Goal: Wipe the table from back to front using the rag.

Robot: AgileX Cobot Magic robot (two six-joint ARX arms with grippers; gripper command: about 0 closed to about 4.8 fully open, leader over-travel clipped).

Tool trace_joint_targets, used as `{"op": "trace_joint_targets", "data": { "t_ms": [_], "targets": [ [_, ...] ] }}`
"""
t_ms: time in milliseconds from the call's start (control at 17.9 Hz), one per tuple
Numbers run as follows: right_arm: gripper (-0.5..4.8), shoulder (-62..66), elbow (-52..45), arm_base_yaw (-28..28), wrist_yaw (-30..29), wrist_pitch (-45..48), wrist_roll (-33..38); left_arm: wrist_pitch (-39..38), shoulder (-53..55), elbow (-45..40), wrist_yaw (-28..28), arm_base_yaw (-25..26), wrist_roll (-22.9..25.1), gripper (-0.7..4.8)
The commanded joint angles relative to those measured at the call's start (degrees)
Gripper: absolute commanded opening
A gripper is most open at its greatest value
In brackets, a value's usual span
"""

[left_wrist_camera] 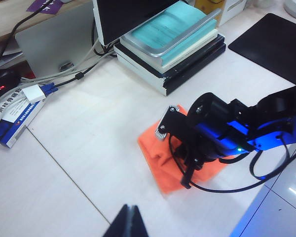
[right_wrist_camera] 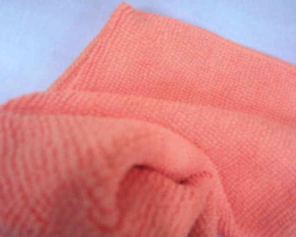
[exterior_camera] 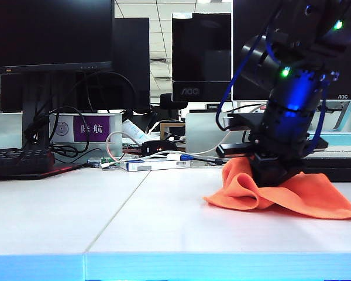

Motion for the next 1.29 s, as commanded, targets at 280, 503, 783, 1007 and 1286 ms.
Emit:
{"op": "trace_joint_targets", "data": {
  "t_ms": [280,503,783,1007,1286],
  "targets": [
    [-0.06,2.2,0.2,-5.0,1.2,6.1,-1.4,0.1,-0.1,0.3,0.3,0.0,0.1,-0.03],
    [-0.06,2.5,1.2,-9.1,0.2,6.8,-2.5,-0.6,-0.1,0.3,0.3,0.0,0.1,-0.03],
    [-0.06,5.0,6.4,-10.0,-1.0,5.6,-5.8,-0.9,-0.1,0.3,0.3,0.0,0.0,-0.03],
    [-0.06,8.8,9.8,-10.0,-1.5,4.7,-5.9,-1.4,-0.1,0.3,0.3,0.0,-0.1,-0.03],
    [-0.06,12.8,14.0,-10.0,-1.9,3.4,-7.7,-1.9,-0.1,0.3,0.3,0.0,-0.1,-0.03]
  ]
}}
